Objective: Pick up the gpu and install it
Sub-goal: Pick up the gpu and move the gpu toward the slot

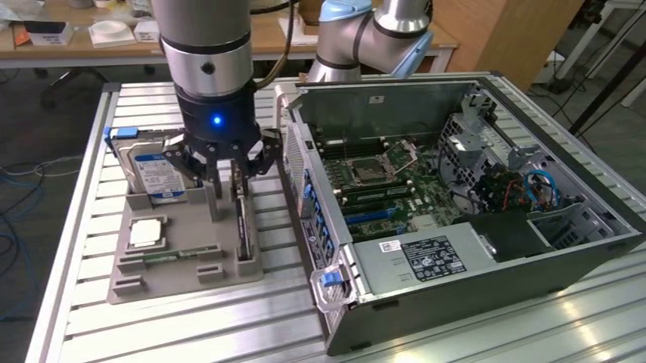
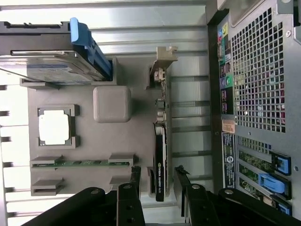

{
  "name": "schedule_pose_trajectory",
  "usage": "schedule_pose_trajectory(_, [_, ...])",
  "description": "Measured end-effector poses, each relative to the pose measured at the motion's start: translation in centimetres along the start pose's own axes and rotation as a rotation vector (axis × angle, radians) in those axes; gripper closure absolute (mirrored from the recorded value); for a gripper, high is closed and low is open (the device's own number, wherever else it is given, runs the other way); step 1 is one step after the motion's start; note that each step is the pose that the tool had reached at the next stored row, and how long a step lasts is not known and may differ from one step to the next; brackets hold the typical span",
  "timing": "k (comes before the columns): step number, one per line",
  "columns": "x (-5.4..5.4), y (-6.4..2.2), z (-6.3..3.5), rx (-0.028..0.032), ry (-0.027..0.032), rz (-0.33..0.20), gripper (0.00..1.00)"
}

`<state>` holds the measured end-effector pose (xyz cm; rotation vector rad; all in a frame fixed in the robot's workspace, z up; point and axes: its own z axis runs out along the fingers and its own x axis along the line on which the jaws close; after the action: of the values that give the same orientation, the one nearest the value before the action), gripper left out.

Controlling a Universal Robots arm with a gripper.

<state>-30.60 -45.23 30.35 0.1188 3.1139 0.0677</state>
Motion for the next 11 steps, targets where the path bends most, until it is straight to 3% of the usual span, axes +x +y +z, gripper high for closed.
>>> schedule_pose_trajectory(11, [-0.4,0.19,2.04,-0.0001,0.0000,0.000,0.58])
